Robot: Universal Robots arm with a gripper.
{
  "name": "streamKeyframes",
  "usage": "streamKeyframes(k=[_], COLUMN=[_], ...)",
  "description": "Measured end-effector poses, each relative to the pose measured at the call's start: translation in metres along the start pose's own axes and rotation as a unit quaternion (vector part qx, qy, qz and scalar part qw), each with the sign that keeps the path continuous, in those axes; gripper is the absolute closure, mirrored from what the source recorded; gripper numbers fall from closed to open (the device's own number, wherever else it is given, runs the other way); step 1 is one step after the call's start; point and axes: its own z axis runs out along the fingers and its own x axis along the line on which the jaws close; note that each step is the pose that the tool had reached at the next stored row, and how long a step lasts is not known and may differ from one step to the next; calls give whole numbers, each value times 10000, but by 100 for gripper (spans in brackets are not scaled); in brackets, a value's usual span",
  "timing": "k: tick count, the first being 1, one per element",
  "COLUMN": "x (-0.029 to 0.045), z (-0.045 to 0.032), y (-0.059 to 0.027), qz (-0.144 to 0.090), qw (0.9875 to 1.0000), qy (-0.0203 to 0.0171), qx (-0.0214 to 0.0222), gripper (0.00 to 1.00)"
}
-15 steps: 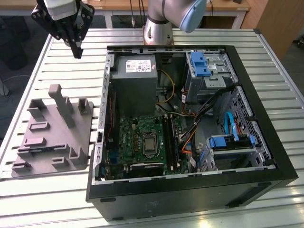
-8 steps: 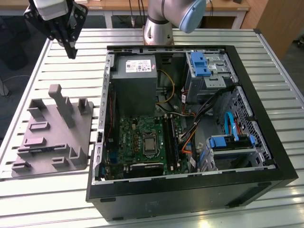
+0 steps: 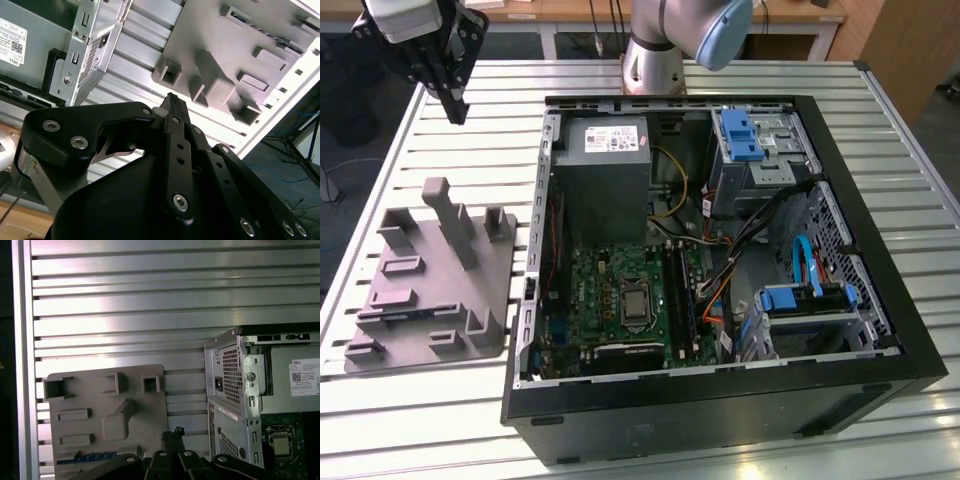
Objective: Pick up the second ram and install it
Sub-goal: 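Reach for the second ram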
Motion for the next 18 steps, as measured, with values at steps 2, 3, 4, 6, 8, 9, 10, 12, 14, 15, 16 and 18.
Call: streamKeyframes(k=[2, 3, 4, 6, 8, 9, 10, 12, 14, 15, 16, 18], x=[32, 46, 59, 83, 107, 122, 139, 175, 222, 248, 276, 333], z=[-1, -1, -1, -1, -2, -2, -2, -3, -4, -4, -5, -6], y=[-3, -4, -5, -6, -8, -9, -11, -13, -17, -19, -21, -26], qz=[-1, 0, 0, 0, 0, 0, 0, 0, 0, 0, 0, -1], qw=[10000, 10000, 10000, 10000, 10000, 10000, 10000, 10000, 10000, 10000, 10000, 10000], qy=[0, 0, 0, 0, 0, 0, 0, 0, 1, 0, 0, 0], qx=[0, 0, 0, 0, 0, 0, 0, 0, 0, 0, 0, 0], gripper=[90, 90, 90, 90, 90, 90, 90, 90, 90, 90, 90, 90])
